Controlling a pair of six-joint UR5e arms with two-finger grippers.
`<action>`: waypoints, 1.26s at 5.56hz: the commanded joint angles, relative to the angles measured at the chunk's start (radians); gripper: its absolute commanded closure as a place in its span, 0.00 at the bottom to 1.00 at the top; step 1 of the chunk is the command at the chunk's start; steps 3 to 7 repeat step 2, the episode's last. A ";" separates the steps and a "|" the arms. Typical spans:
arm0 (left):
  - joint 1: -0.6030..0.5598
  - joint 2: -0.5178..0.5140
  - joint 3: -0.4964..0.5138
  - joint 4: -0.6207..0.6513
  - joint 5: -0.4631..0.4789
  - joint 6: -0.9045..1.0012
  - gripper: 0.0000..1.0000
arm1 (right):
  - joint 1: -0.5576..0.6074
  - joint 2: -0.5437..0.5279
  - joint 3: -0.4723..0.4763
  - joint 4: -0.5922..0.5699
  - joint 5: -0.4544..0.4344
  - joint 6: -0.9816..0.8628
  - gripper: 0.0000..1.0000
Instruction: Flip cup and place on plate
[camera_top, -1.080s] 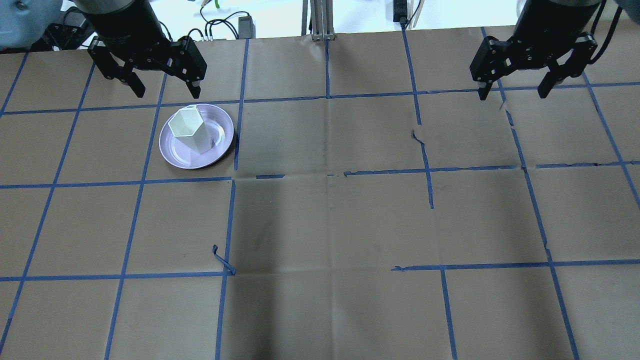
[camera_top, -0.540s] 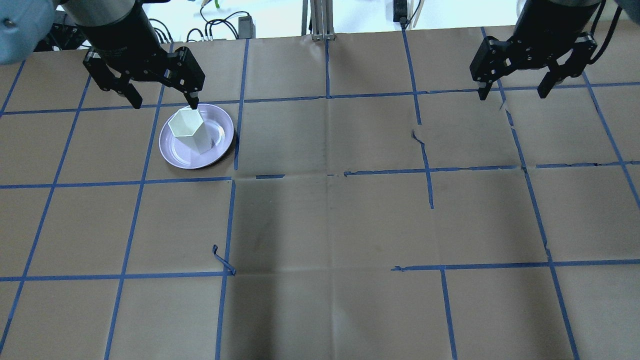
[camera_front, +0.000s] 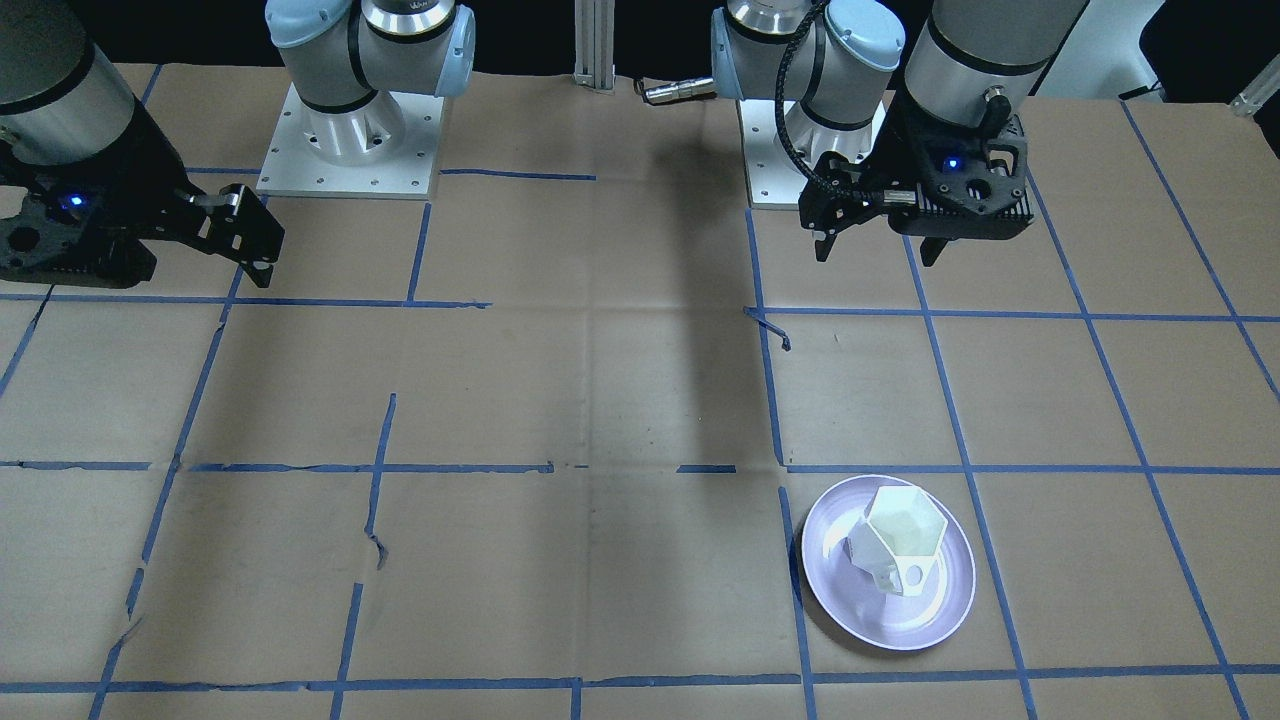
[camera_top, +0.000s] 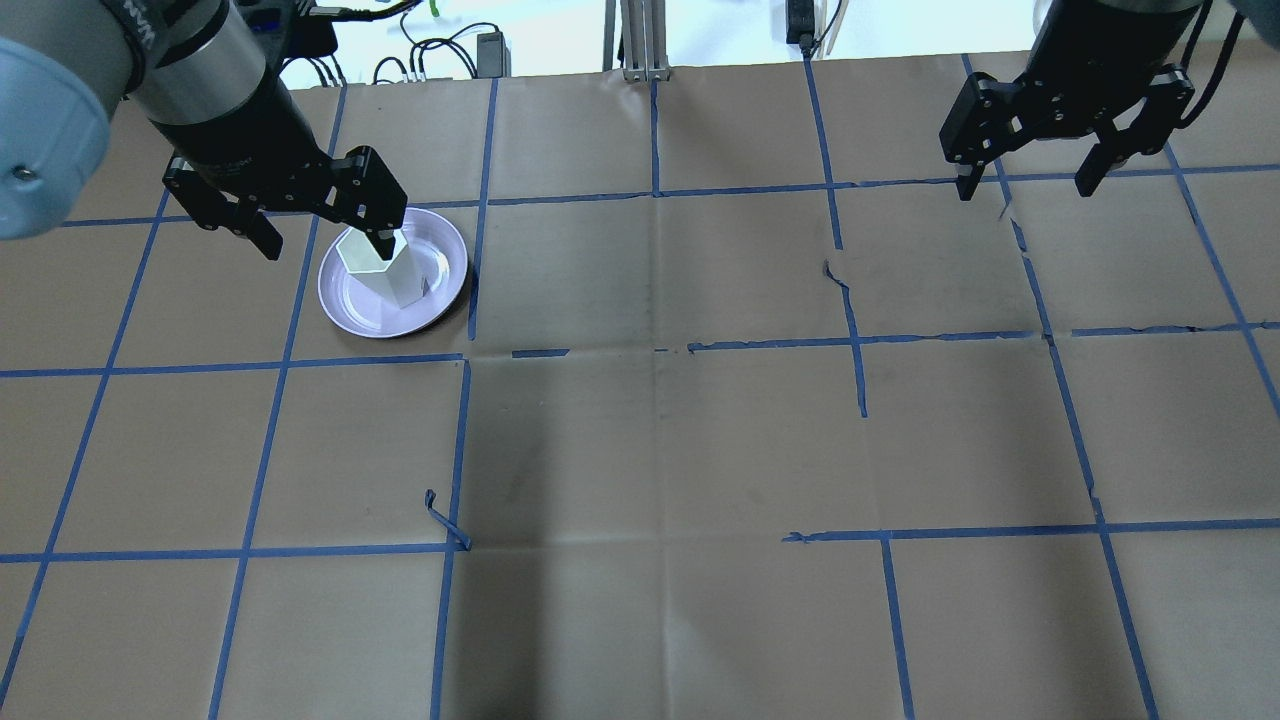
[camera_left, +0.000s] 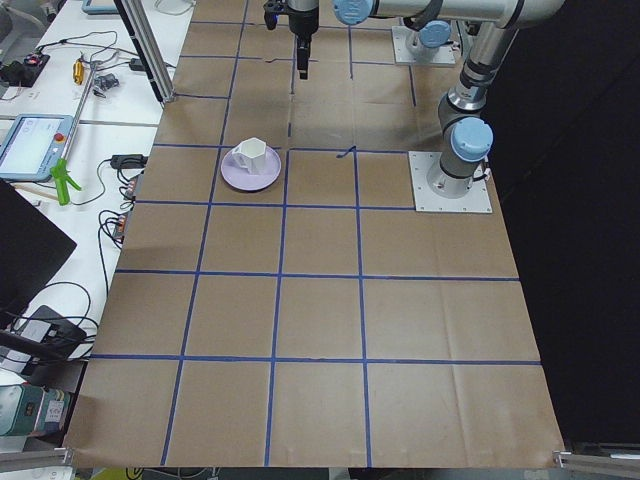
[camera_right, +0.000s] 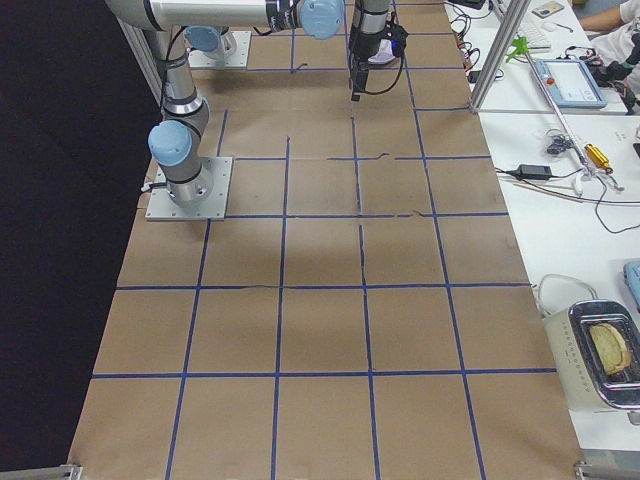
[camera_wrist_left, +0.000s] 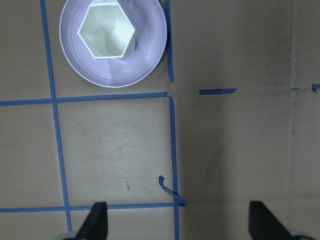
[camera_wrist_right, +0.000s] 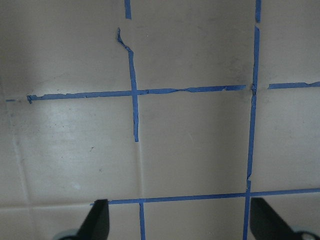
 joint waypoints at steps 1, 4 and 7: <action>0.001 -0.001 -0.001 0.001 0.000 0.002 0.02 | 0.000 0.000 0.000 0.000 0.000 0.000 0.00; 0.004 -0.001 -0.001 0.001 0.001 0.000 0.02 | 0.000 0.000 0.000 0.000 0.000 0.000 0.00; 0.004 -0.001 -0.001 0.001 0.001 0.000 0.02 | 0.000 0.000 0.000 0.000 0.000 0.000 0.00</action>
